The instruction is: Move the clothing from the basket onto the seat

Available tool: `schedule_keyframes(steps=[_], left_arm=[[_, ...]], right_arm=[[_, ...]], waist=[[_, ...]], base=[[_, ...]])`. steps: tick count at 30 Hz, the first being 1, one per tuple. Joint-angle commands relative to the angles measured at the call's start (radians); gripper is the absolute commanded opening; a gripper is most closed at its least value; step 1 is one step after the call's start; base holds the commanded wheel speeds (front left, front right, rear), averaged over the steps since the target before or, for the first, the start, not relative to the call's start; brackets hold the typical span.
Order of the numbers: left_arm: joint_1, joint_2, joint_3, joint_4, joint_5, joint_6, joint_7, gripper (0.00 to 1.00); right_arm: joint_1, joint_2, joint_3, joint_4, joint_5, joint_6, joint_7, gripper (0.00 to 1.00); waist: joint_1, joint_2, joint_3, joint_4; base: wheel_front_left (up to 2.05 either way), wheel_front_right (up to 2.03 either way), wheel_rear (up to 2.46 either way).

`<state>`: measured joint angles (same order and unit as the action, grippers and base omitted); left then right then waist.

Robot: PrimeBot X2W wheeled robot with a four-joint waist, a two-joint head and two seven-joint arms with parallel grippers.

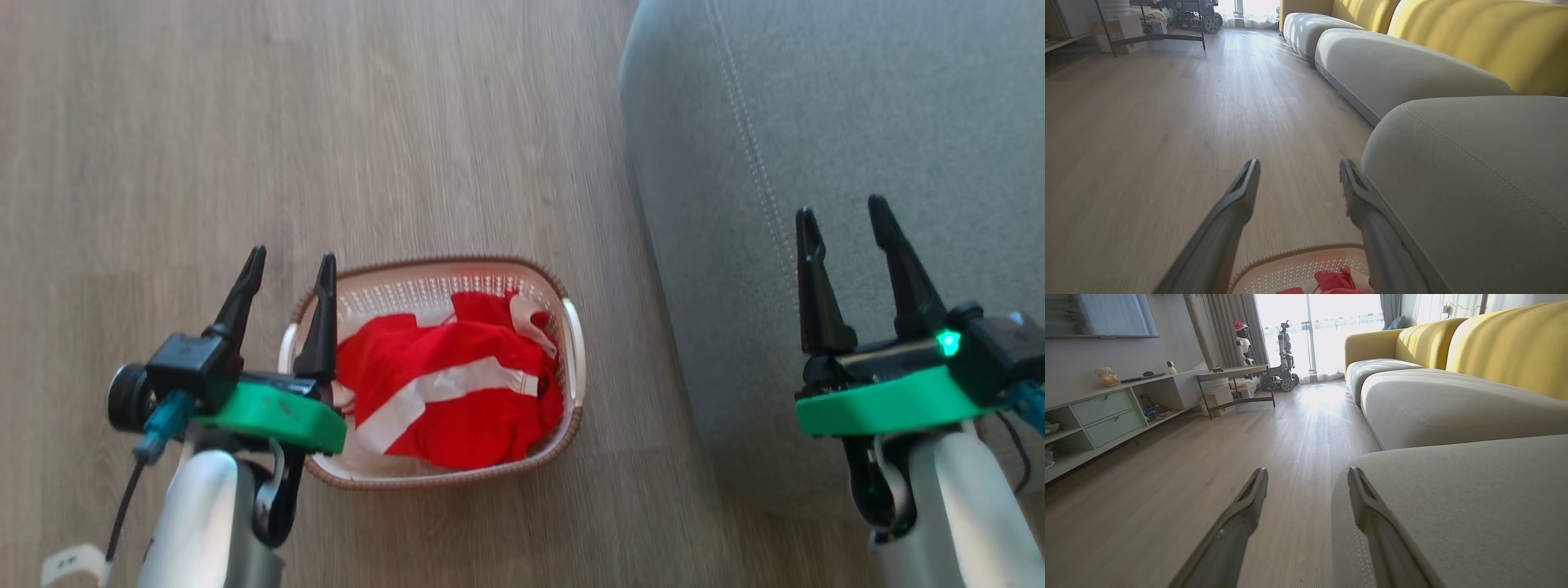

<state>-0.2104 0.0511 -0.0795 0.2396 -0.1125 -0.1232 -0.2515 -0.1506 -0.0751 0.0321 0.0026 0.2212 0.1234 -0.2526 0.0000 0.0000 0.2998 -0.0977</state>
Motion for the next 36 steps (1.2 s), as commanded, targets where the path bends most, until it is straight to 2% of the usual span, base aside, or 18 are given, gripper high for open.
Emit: schedule_keyframes(steps=[1,10,19,27,36], left_arm=[[-0.049,0.018,0.032,-0.007,-0.006,0.003,-0.009,1.00],[-0.167,0.042,0.020,0.129,-0.011,0.002,0.007,1.00],[-0.311,0.059,-0.035,0.333,-0.050,-0.005,0.110,1.00],[-0.408,0.052,-0.080,0.506,-0.089,-0.007,0.193,1.00],[-0.520,0.039,-0.190,0.666,-0.178,-0.007,0.272,1.00]], right_arm=[[-0.039,0.004,0.021,-0.043,0.005,0.007,-0.009,1.00],[-0.103,0.015,0.037,-0.075,0.030,0.007,-0.009,1.00],[-0.160,0.019,0.062,-0.096,0.035,0.007,-0.009,1.00],[-0.191,0.021,0.075,-0.106,0.036,0.007,-0.009,1.00],[-0.244,0.023,0.103,-0.139,0.037,0.007,-0.009,1.00]], waist=[[0.0000,0.0000,0.044,-0.016],[0.0000,0.0000,0.163,-0.035],[0.0000,0.0000,0.264,-0.039],[0.0000,0.0000,0.312,-0.049],[0.0000,0.0000,0.391,-0.068]], base=[[0.00,0.00,0.00],[0.00,0.00,0.00],[0.00,0.00,0.00],[0.00,0.00,0.00],[0.00,0.00,0.00]])
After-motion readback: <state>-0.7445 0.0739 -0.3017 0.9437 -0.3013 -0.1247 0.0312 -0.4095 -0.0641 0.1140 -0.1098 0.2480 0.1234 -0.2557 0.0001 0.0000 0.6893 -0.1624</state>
